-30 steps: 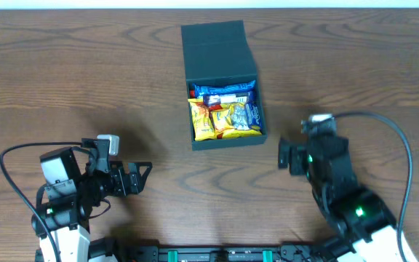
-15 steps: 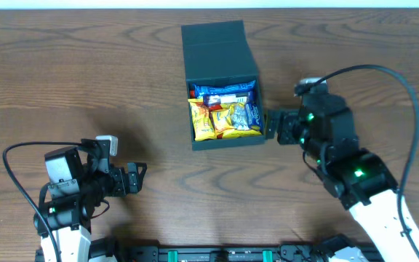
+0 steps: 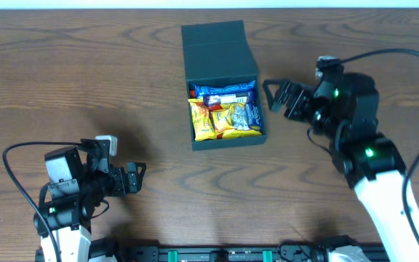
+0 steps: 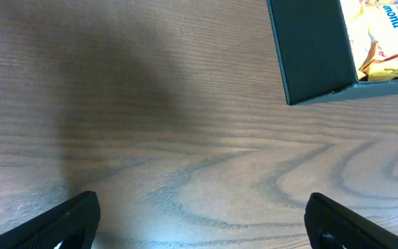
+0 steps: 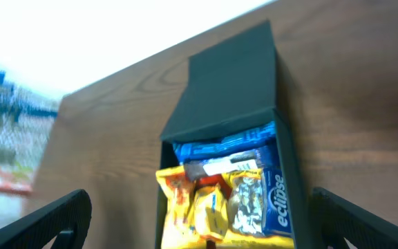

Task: Pack container
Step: 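Move the right gripper to the top edge of the open lid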

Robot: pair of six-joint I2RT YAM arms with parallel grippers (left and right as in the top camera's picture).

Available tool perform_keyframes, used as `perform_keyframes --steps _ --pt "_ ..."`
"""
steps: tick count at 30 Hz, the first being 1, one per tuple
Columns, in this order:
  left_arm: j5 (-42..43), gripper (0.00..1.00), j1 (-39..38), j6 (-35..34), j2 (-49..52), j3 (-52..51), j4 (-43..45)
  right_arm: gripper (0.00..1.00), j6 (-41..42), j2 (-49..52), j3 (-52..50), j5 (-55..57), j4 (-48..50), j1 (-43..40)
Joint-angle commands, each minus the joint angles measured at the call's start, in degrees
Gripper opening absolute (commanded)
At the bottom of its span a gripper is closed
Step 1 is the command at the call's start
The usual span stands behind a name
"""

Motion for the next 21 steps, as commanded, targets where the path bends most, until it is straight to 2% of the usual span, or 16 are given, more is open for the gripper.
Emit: perform_keyframes --steps 1,9,19,21 --pt "-0.39 0.95 -0.28 -0.24 0.0 -0.07 -0.09 0.99 5.64 5.11 2.21 -7.17 0.94 -3.21" --pt "-0.39 0.95 -0.28 -0.24 0.0 -0.07 -0.09 0.99 4.63 21.35 15.65 -18.25 -2.16 -6.43" --pt "-0.39 0.95 -0.28 -0.24 0.0 -0.07 -0.09 0.99 4.07 36.06 33.11 -18.86 -8.11 -7.61" --pt "-0.39 0.95 -0.28 -0.24 0.0 -0.07 -0.09 0.96 4.28 39.26 36.39 -20.48 -8.37 -8.72"
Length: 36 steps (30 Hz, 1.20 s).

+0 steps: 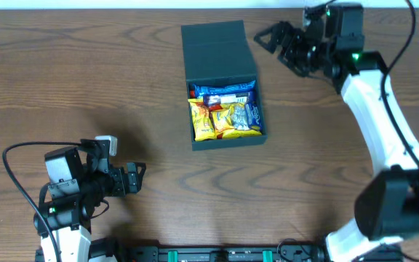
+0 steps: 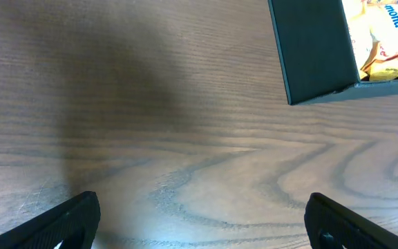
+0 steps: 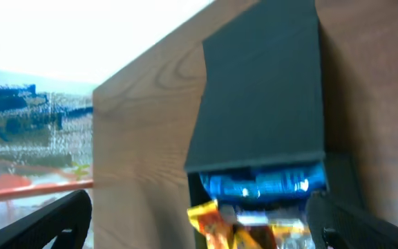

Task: Pack container
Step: 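Move the right gripper to the top edge of the open lid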

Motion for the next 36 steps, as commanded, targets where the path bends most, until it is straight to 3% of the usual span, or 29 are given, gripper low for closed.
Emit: perform_keyframes --steps 1,4,6,8,9,11,15,16,36 --pt "-0.22 0.95 -0.28 -0.24 0.0 -0.07 -0.13 0.94 -0.09 4.48 5.25 -4.0 -0.35 -2.64" --pt "-0.22 0.95 -0.28 -0.26 0.0 -0.07 -0.13 0.82 -0.09 8.48 9.03 -8.17 -0.17 -3.98" --pt "-0.22 0.96 -0.28 -0.26 0.0 -0.07 -0.13 0.89 -0.09 12.0 11.61 -11.63 -0.22 -4.74" --pt "-0.22 0.95 -0.28 -0.24 0.0 -0.07 -0.13 0.89 -0.11 14.19 12.26 -14.56 -0.13 -5.18" --pt "-0.22 0.95 -0.28 -0.24 0.0 -0.07 -0.13 0.83 -0.15 15.23 12.31 -16.0 0.09 -5.51" --pt "-0.22 0.95 -0.28 -0.24 0.0 -0.07 -0.13 0.62 -0.31 17.29 12.31 -18.01 0.11 -6.34" --pt "-0.22 0.96 -0.28 -0.24 0.0 -0.07 -0.13 0.06 -0.37 21.18 12.31 -22.47 0.35 -8.2" --pt "-0.22 0.96 -0.28 -0.24 0.0 -0.07 -0.13 0.01 -0.37 21.92 12.31 -22.88 0.35 -8.44" --pt "-0.22 0.95 -0.28 -0.24 0.0 -0.07 -0.13 0.01 -3.48 32.3 12.31 -18.56 3.1 -8.74"
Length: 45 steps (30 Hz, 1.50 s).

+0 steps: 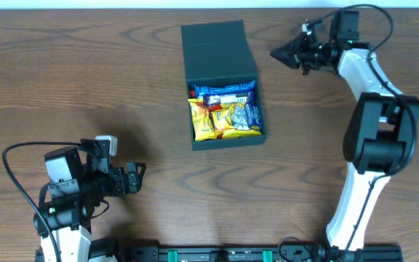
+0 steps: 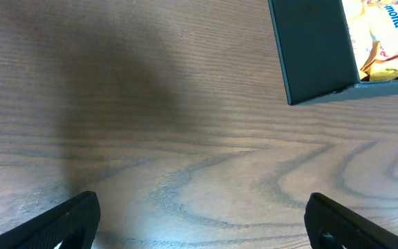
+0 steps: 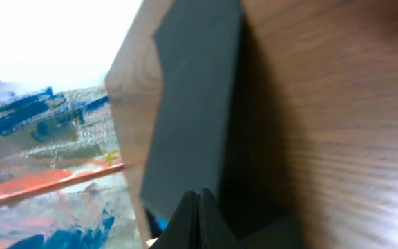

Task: Pack container
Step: 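Move the right gripper to the top edge of the open lid, then push the lid edge with the right gripper to tilt it forward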

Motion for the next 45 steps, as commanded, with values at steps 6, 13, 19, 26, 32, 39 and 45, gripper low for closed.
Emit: perform_keyframes --steps 6,13,19,26,32,39,45 --pt "-0.22 0.95 -0.28 -0.28 0.0 -0.07 -0.11 0.01 0.46 6.1 0.7 -0.07 4.42 0.7" --pt "-0.22 0.95 -0.28 -0.26 0.0 -0.07 -0.11 0.01 5.25 7.63 0.7 4.35 11.3 3.69" --pt "-0.22 0.95 -0.28 -0.26 0.0 -0.07 -0.11 0.02 7.3 7.63 0.7 9.55 12.72 5.95" --pt "-0.22 0.96 -0.28 -0.26 0.0 -0.07 -0.11 0.01 8.0 7.65 0.7 10.8 13.25 6.86" --pt "-0.22 0.95 -0.28 -0.26 0.0 -0.07 -0.11 0.01 9.9 7.69 0.7 10.16 14.03 8.13" --pt "-0.22 0.95 -0.28 -0.26 0.0 -0.07 -0.11 0.01 12.7 11.76 0.7 9.53 19.61 9.35" --pt "-0.22 0.95 -0.28 -0.26 0.0 -0.07 -0.11 0.01 13.57 15.58 0.7 3.15 27.1 8.0"
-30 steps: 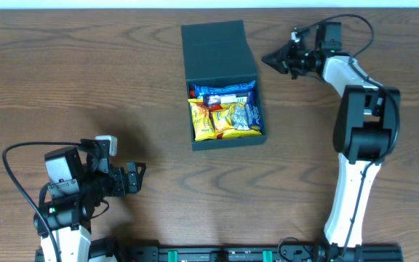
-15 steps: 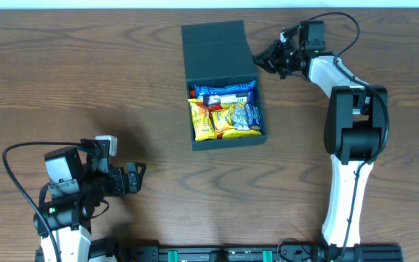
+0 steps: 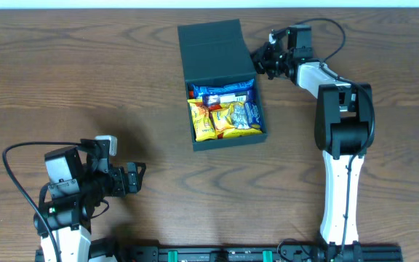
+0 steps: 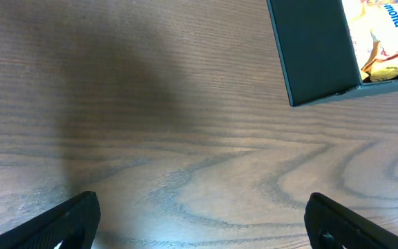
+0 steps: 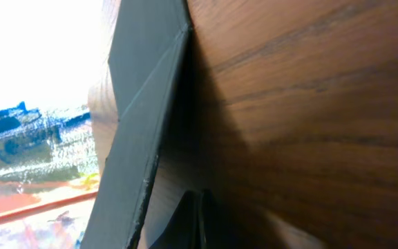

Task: Pack container
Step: 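Push the lid edge with the right gripper to tilt it forward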

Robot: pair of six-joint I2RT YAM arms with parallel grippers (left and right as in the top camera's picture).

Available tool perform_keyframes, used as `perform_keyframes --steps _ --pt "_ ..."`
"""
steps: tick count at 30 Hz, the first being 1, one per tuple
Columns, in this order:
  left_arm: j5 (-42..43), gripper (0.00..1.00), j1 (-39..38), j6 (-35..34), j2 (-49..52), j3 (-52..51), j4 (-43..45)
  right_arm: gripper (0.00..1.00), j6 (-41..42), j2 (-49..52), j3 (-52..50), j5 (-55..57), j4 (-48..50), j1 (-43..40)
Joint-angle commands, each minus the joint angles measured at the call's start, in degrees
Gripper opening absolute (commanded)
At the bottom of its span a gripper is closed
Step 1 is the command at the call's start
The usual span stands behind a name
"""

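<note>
A dark green box (image 3: pixel 229 139) stands mid-table, filled with yellow and blue snack packets (image 3: pixel 222 113). Its open lid (image 3: pixel 213 47) lies back flat on the table behind it. My right gripper (image 3: pixel 256 64) is shut, low on the table, with its tips against the lid's right edge. In the right wrist view the joined fingers (image 5: pixel 199 214) point at the base of the lid's edge (image 5: pixel 147 117). My left gripper (image 3: pixel 138 178) rests open and empty at the front left. Its wrist view shows the box's near corner (image 4: pixel 316 62) far off its gripper (image 4: pixel 200 200).
Bare wood-grain table (image 3: pixel 86 80) lies around the box. The right arm (image 3: pixel 344 116) stretches from the front edge up the right side. The table's back edge runs just behind the lid.
My right gripper moved left from beside the lid to touch its right edge, still shut. The lid looks nudged slightly left. The left arm stayed still.
My right gripper was open just right of the filled box. Then it was open farther back, beside the lid. Then it was shut and low, to the right of the lid. Now its tips meet the lid's edge. The left gripper stayed open throughout.
</note>
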Motion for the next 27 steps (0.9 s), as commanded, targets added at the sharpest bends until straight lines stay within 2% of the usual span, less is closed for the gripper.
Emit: perform_keyframes --steps 1,6,14,23,27 --pt "-0.22 0.95 -0.28 -0.24 0.0 -0.09 -0.13 0.01 0.81 2.45 0.31 -3.8 1.27 -0.92" --pt "-0.22 0.95 -0.28 -0.24 0.0 -0.07 -0.13 0.01 2.38 2.45 0.31 -8.81 6.8 -2.05" --pt "-0.22 0.95 -0.28 -0.26 0.0 -0.07 -0.13 0.01 4.55 2.54 0.31 -12.83 6.78 -1.68" --pt "-0.22 0.95 -0.28 -0.24 0.0 -0.07 -0.13 0.01 3.15 2.54 0.31 -13.31 7.04 0.28" --pt "-0.22 0.95 -0.28 -0.24 0.0 -0.07 -0.13 0.01 3.23 2.54 0.31 -13.51 10.23 0.94"
